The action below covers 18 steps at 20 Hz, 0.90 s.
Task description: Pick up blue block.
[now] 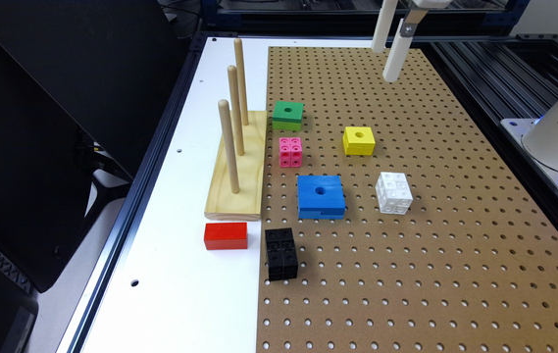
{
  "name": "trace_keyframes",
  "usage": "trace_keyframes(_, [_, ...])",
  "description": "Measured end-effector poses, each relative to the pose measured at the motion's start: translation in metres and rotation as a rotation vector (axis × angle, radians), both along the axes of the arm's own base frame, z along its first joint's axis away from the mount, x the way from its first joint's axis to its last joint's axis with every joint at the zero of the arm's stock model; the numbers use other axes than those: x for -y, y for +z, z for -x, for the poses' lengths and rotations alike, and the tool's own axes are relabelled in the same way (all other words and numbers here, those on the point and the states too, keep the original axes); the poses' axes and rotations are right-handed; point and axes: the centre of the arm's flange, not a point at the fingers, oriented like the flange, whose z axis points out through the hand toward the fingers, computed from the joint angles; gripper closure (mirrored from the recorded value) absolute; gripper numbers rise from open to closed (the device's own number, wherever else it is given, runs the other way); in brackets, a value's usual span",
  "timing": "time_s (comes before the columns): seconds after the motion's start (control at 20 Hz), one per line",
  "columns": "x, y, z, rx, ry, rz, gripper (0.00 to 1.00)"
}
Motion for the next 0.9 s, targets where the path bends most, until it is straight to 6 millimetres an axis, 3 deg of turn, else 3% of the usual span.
trace_keyframes(0.9, [-0.056, -0.003, -0.06, -0.004, 0.015, -0.004, 0.0])
